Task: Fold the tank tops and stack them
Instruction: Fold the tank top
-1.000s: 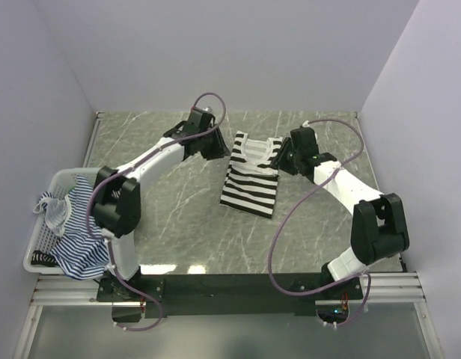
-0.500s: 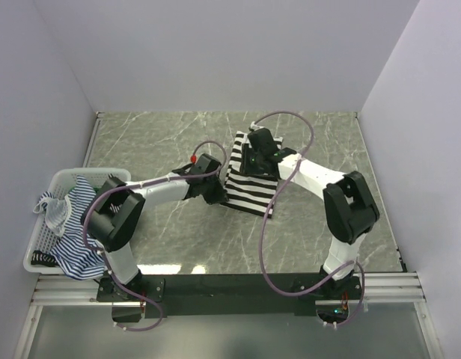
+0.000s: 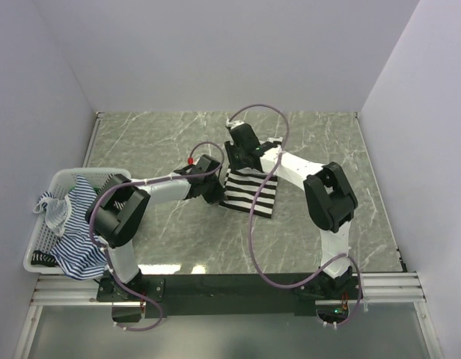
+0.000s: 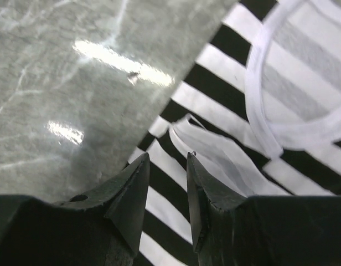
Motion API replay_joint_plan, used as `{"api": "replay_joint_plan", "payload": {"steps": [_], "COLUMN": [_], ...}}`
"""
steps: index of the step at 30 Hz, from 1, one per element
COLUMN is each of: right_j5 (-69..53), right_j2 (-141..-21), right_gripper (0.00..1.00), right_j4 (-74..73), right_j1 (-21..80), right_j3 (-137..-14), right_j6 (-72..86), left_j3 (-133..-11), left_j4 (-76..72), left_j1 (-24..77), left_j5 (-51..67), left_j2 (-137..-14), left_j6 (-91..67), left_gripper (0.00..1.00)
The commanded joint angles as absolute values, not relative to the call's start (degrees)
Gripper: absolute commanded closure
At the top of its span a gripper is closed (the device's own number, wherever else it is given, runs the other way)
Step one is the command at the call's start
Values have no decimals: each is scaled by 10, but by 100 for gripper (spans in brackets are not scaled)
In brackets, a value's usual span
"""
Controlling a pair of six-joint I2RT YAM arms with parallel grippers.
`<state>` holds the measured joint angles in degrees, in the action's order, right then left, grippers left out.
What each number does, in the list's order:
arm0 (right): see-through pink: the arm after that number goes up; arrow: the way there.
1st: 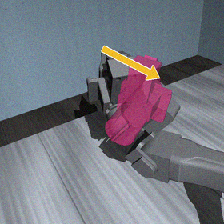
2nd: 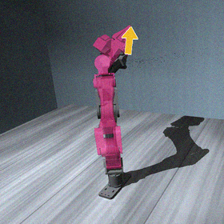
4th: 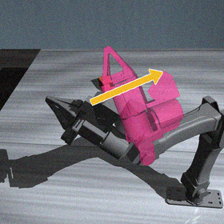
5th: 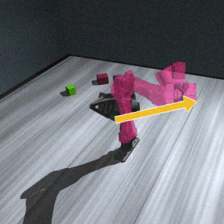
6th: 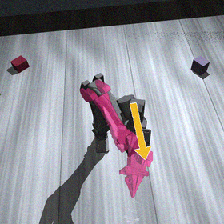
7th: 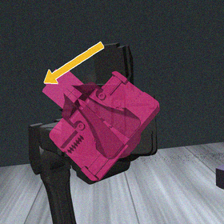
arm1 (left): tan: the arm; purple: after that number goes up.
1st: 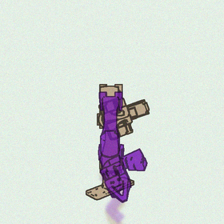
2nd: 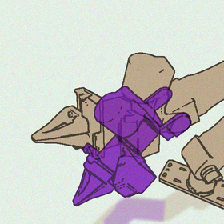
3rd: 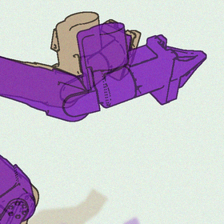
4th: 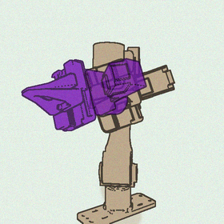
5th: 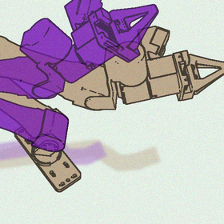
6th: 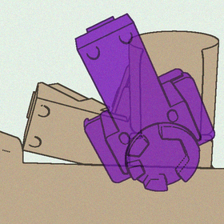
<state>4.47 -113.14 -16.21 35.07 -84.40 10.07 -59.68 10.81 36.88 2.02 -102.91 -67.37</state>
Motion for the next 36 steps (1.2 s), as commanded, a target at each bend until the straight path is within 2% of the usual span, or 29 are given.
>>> {"api": "replay_joint_plan", "payload": {"steps": [1,15,26,30,34,36], "right_j5": [72,149,158,153,139,126], "right_j2": [-1155,-1216,-1244,-1250,-1257,-1265], "right_gripper": [60,62,66,75,95,100], "right_j4": [-182,-220,-221,-229,-241,-254], "right_j1": [366,378,379,374,371,366], "right_j3": [-891,-942,-962,-983,-1006,-1024], "right_j6": [51,7,-10,-5,-4,-4], "left_j3": [-591,-579,-582,-582,-581,-581], "left_j4": [120,123,130,133,138,140], "left_j1": [359,342,343,342,342,343], "left_j5": [4,12,11,10,4,2], "left_j2": [-1027,-1022,-1024,-1027,-1027,-1027], "left_j6": [-681,-679,-681,-682,-682,-681], "left_gripper": [99,99,99,99,99,99]}}
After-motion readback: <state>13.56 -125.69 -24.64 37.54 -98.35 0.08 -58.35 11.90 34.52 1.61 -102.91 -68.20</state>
